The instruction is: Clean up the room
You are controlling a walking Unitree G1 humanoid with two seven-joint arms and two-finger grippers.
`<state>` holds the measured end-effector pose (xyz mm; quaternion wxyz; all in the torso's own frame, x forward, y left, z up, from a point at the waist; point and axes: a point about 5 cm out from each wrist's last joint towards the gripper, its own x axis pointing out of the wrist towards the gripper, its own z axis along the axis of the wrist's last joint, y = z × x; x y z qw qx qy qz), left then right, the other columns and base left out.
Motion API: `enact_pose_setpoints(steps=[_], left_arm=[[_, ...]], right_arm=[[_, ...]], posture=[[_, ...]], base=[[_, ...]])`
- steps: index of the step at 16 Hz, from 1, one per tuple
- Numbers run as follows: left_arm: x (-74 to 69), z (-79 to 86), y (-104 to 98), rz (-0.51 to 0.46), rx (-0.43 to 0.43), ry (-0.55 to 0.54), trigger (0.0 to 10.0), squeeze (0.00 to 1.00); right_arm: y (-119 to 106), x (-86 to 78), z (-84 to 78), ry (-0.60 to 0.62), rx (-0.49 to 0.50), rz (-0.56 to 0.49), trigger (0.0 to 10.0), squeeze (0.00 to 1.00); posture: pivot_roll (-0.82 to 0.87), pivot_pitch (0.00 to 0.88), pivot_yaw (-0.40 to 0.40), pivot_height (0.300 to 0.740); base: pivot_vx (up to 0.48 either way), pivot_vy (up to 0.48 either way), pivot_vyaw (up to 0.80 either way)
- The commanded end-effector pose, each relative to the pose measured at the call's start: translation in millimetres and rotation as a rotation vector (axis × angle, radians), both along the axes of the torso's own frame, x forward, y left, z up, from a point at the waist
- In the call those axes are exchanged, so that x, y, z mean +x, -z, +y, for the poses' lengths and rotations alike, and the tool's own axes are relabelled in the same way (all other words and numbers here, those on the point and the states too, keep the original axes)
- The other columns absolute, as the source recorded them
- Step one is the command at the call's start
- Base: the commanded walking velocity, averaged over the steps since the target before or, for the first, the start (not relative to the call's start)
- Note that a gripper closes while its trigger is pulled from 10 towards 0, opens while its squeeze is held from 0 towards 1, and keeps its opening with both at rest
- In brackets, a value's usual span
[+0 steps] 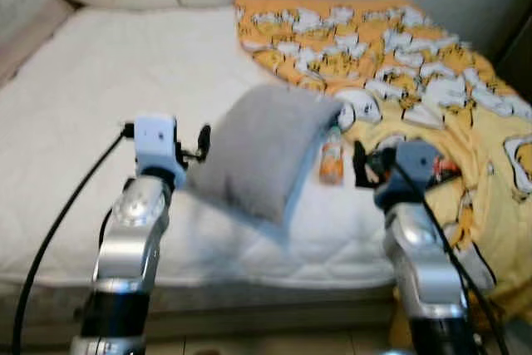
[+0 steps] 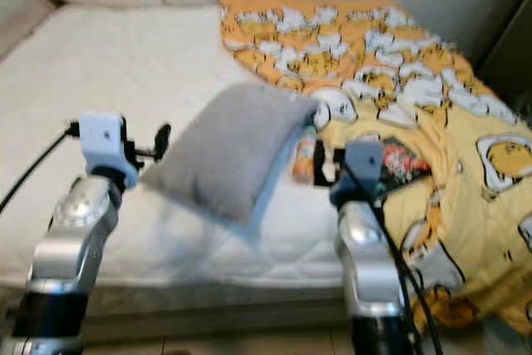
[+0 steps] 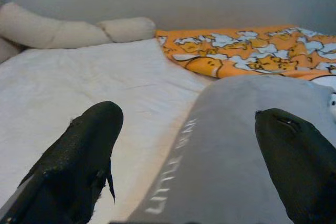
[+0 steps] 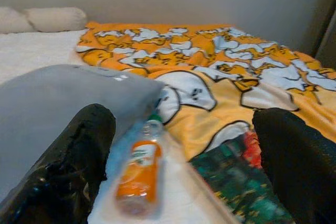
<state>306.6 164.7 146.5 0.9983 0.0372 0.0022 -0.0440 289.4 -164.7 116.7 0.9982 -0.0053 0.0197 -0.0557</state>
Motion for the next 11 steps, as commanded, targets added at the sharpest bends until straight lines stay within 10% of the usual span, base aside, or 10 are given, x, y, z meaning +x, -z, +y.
enact_pose_setpoints(steps=[1,11], left_arm=[[-0.4,-10.6,-1.9,-0.009,0.0,0.032,10.0,0.79],[-4.8,-12.6,2.3,0.008,0.007,0.053,10.0,0.75]], right_arm=[[-2.9,-0.4,-9.0,0.033,-0.017,-0.003,10.0,0.0],[-2.4,7.5,-6.2,-0.019,-0.027,0.035,10.0,0.0]], posture=[[0.03,0.0,-0.027,0.74],[0.03,0.0,-0.048,0.74]], base=[[0.326,0.0,0.0],[0.216,0.0,0.0]])
